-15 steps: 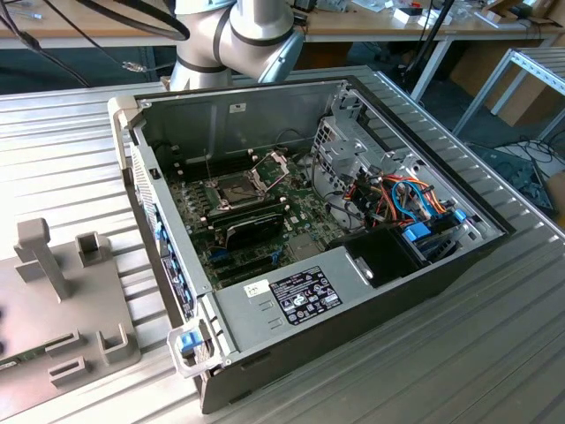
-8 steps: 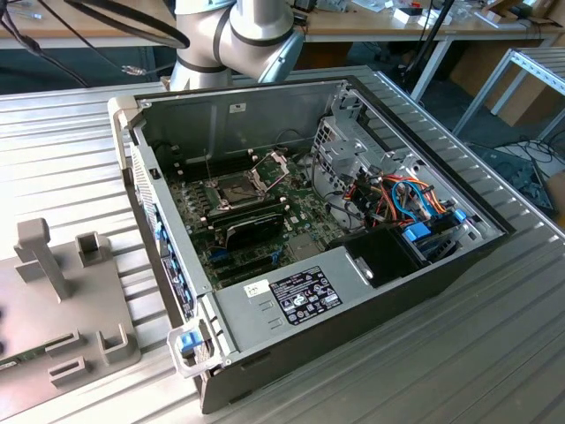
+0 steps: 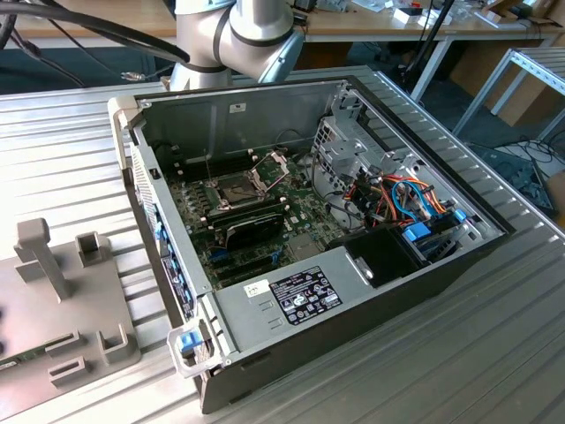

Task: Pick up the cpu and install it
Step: 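Pick up the cpu and move it towards the insertion slot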

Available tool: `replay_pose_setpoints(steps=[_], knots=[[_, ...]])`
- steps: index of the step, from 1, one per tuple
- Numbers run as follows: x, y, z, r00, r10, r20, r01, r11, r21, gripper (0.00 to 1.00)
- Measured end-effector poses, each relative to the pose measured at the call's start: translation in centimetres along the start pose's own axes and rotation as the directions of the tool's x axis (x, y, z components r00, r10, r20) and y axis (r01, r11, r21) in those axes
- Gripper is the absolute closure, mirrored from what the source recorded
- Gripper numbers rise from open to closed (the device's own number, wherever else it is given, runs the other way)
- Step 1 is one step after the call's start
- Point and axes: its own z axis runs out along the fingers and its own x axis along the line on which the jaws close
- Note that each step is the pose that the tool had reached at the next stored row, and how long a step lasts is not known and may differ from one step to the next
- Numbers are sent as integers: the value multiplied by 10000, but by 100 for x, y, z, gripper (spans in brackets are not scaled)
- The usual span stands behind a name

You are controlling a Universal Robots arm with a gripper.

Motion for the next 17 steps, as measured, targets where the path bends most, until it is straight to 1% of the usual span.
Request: replay_pose_setpoints(steps=[3, 4, 9, 11, 17], knots=[[-1, -2, 45, 10000, 0, -1, 0, 10000, 0, 46], [-2, -3, 71, 10000, 0, -1, 0, 10000, 0, 46], [-3, -5, 128, 10000, 0, -1, 0, 10000, 0, 46], [-3, -6, 142, 10000, 0, -4, 0, 10000, 1, 46], [-3, -6, 155, 10000, 0, -2, 0, 10000, 0, 46]])
